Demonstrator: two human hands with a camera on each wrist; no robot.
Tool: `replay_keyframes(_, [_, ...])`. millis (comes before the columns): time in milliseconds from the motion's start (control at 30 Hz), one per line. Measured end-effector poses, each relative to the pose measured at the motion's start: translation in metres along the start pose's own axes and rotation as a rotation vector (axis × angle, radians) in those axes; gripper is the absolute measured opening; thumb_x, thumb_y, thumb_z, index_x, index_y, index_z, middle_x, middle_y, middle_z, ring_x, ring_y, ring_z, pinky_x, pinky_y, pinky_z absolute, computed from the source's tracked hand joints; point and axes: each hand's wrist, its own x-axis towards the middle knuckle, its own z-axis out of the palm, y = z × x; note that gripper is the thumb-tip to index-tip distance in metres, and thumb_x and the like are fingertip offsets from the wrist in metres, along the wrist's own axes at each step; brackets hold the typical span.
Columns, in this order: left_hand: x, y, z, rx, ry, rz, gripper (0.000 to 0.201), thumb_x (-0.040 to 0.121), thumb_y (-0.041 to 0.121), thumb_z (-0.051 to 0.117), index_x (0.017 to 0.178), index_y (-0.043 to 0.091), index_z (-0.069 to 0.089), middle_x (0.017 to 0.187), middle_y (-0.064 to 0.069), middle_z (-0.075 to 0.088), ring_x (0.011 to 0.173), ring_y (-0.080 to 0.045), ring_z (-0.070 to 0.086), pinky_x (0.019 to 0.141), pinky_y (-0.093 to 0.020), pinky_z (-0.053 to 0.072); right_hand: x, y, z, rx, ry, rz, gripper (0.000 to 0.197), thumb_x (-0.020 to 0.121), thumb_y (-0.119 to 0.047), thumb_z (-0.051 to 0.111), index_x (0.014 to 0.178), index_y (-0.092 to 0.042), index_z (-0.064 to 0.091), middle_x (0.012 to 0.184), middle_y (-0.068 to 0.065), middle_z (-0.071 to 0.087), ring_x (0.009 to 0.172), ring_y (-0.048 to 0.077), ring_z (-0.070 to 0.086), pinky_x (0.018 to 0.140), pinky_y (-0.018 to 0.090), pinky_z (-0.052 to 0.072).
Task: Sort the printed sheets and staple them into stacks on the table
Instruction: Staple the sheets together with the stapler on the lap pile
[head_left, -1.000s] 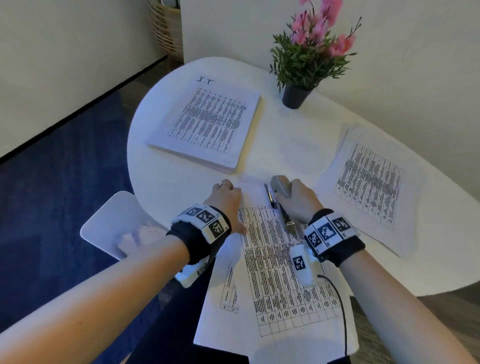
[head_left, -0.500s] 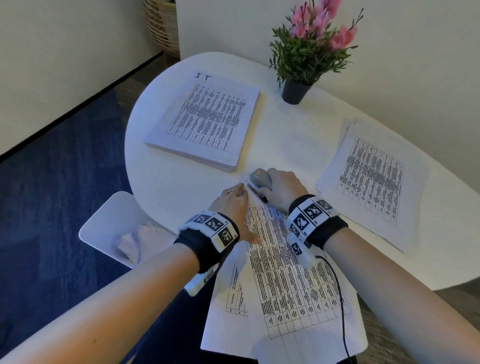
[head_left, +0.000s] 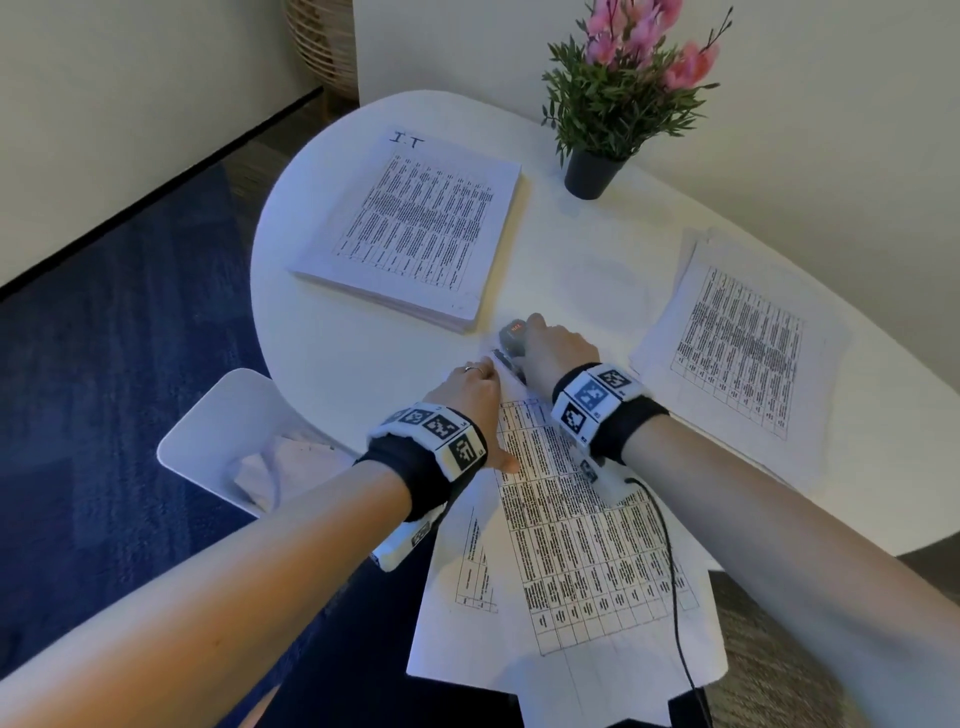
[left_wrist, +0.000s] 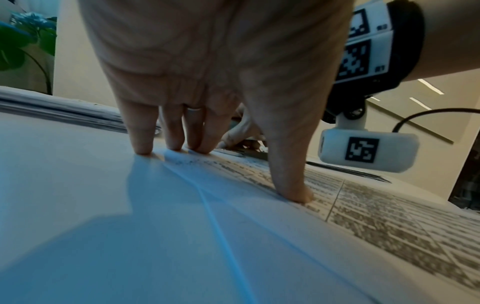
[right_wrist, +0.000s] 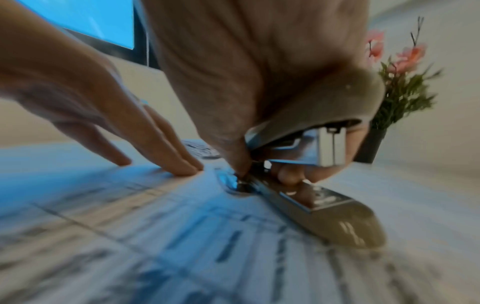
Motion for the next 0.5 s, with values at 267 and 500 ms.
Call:
replay_keyframes(267, [0.002, 0.001, 0.001, -0.004, 0.008, 0.008, 0.109, 0.064, 0.059, 0.077, 0.144, 0.001, 0.031, 0.153, -0.007, 0.023, 0.137, -0.024, 0.029, 0.111, -0.036, 0.033, 0.004, -0.004, 0.004, 0.08, 0.005, 0.095, 0.033, 0.095, -0.021, 0.05, 0.121, -0.003, 0.041, 0.119, 0.018, 0.058, 0.106, 0.036, 0.057, 0.074, 0.037, 0.04])
replay_keyframes(500, [0.004, -0.002, -0.002, -0.006, 0.012, -0.008, 0.1, 0.062, 0.06, 0.078, 0.134, 0.001, 0.045, 0.147, -0.007, 0.032, 0.13, -0.024, 0.036, 0.108, -0.037, 0.037, 0.008, -0.01, 0.005, -0.032, 0.082, 0.002, 0.038, 0.094, -0.027, 0.051, 0.122, -0.005, 0.04, 0.118, 0.015, 0.057, 0.102, 0.035, 0.058, 0.072, 0.038, 0.04])
